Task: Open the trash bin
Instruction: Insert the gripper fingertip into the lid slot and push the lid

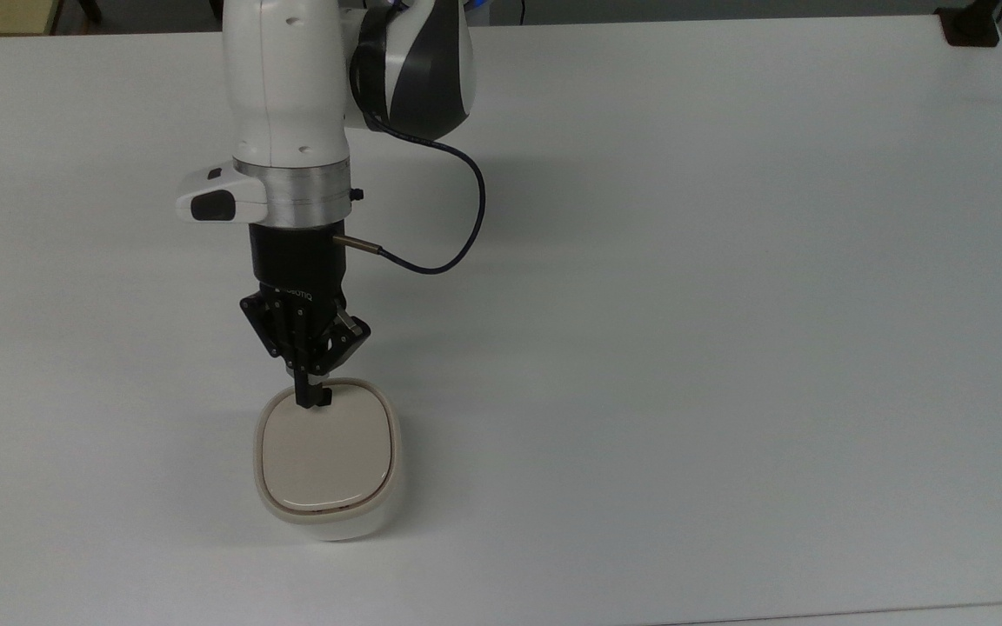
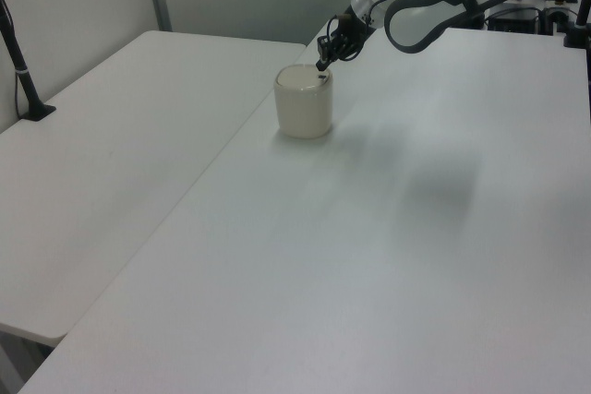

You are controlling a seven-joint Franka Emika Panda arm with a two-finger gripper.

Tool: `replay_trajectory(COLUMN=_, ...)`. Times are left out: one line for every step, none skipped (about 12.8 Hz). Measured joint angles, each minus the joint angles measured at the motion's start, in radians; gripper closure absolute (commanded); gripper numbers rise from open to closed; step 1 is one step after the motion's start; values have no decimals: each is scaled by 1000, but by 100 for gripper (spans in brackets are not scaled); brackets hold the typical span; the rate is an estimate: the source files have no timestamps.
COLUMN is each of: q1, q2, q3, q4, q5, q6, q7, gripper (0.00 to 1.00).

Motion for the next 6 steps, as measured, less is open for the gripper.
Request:
replay_trajectory(q1=5, q2=2, q3=1, q4=0, q5=0, q6=0, q7=0, gripper=100)
replay_trajectory(q1=13, q2=8, q3=2, q4=0, q5=0, q6=0, q7=0, gripper=100)
replay_trajectory(q1=18, q2=14, q3=2, q4=1, q5=0, q6=2, q7=0, gripper=100)
replay_trajectory(q1=20, q2=14, q3=2, q4=2, q5=0, q6=3, q7=0, gripper=100)
replay_trajectory(q1=20, q2=15, q3=2, q4=2, q5=-1, q6=3, q7=0, gripper=100)
replay_trajectory(q1=20, q2=15, q3=2, q4=2, q5=-1, q6=3, q7=0, gripper=100)
